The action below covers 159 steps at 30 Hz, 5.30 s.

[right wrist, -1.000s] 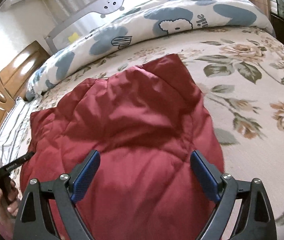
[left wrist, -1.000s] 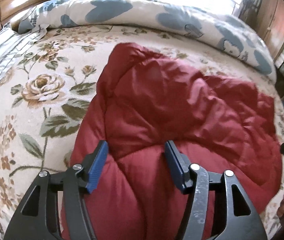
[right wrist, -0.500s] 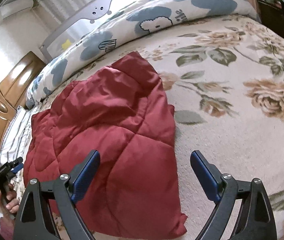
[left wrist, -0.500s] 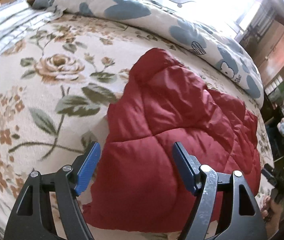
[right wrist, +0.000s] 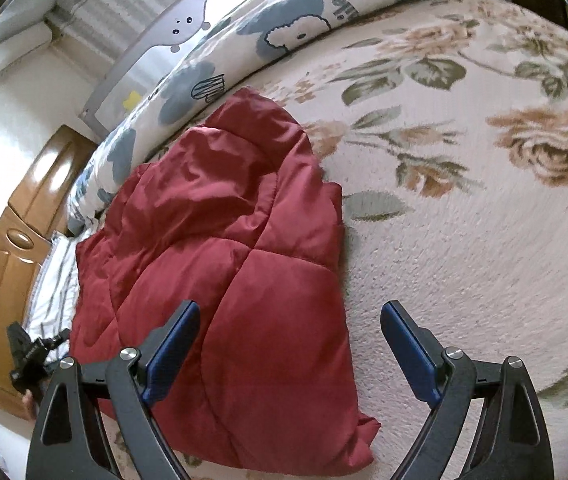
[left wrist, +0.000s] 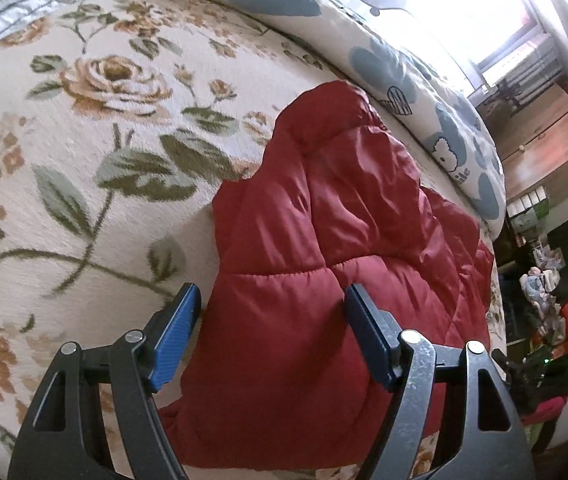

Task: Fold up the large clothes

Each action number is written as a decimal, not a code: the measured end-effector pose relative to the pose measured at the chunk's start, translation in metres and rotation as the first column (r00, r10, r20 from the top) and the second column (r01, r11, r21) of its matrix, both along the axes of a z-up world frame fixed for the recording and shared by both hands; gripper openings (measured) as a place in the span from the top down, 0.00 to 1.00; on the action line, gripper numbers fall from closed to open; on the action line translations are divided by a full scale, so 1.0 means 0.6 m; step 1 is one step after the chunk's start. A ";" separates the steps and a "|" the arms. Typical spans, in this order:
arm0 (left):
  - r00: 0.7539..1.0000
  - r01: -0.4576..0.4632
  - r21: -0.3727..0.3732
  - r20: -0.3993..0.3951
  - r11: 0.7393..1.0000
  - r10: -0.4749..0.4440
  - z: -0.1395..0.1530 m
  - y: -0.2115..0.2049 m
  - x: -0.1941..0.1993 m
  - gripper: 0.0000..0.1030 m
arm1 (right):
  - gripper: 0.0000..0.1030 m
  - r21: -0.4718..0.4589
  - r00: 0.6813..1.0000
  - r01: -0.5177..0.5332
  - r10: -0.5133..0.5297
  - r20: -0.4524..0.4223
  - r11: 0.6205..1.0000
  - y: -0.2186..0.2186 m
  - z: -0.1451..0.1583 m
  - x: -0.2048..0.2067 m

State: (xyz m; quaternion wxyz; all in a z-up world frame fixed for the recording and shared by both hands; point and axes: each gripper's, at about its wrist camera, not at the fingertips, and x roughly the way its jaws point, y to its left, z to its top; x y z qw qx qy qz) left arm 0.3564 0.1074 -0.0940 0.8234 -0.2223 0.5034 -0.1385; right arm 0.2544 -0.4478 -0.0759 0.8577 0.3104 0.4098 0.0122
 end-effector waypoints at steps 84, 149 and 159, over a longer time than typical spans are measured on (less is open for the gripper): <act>0.989 0.126 0.182 0.049 0.975 -0.137 0.076 0.048 -0.276 0.29 | 0.18 -0.016 0.993 -0.110 0.109 -0.052 0.994 0.085 0.037 -0.232; 0.945 0.285 0.308 0.065 0.908 -0.319 0.109 -0.154 -0.280 0.81 | 0.68 -0.171 0.996 0.094 -0.093 0.013 0.981 0.051 0.026 -0.043; 0.945 0.304 0.339 0.011 0.890 -0.327 0.038 -0.177 -0.278 0.78 | 0.38 -0.218 0.986 -0.053 0.086 0.145 0.974 0.143 0.138 -0.170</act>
